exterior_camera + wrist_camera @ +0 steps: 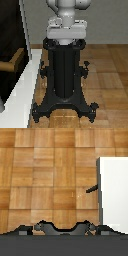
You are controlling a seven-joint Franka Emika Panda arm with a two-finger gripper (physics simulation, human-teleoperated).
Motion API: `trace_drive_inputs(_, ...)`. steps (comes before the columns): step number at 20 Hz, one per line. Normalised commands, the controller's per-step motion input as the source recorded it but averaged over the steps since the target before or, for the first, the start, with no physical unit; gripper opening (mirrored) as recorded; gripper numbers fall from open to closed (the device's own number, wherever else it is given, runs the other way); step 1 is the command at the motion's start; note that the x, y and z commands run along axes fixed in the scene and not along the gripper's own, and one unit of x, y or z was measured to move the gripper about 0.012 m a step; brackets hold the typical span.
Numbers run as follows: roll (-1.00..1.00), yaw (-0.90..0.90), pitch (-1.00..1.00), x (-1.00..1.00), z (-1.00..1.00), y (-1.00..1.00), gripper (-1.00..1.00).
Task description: Open the door by pressing down and pulling on the handle.
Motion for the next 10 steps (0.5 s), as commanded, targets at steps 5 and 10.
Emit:
trace_drive_inputs(5,0.00,0.00,0.00,0.00,0.20,-0.60,1.00)
trace_drive_inputs(10,0.00,0.00,0.00,0.00,0.00,-0.40,1.00)
